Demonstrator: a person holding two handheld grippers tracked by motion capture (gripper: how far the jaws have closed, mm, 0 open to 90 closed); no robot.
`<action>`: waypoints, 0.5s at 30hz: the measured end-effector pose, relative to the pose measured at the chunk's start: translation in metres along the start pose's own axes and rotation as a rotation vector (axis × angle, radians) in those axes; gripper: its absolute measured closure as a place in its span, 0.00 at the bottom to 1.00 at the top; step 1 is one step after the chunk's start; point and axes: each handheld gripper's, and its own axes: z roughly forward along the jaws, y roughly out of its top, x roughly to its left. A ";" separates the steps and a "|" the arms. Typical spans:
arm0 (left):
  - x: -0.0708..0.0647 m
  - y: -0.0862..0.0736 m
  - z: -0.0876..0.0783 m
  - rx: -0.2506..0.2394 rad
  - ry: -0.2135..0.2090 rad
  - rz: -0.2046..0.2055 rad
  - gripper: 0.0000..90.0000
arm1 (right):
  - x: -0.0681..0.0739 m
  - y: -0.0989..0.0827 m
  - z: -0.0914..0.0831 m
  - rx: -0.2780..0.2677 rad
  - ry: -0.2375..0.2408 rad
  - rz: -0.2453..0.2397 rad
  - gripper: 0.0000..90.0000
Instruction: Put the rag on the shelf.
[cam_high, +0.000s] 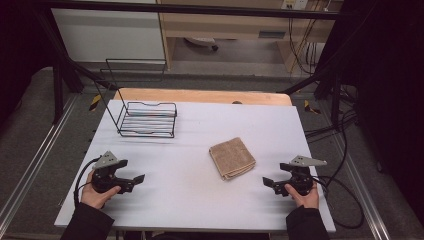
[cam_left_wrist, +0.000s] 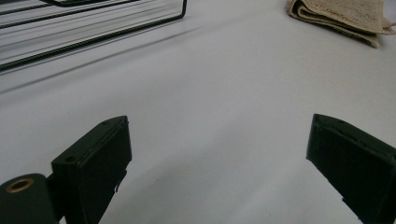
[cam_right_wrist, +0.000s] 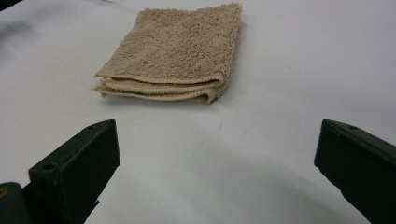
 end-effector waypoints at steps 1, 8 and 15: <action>0.000 0.000 0.000 0.000 0.002 0.001 0.08 | 0.000 0.000 0.000 0.000 0.000 0.000 0.01; -0.003 0.001 0.001 -0.002 -0.001 0.007 0.08 | 0.001 0.000 -0.001 -0.001 -0.001 0.005 0.01; -0.007 0.003 0.002 -0.001 -0.009 0.010 0.09 | 0.006 0.003 0.000 -0.004 -0.008 -0.005 0.01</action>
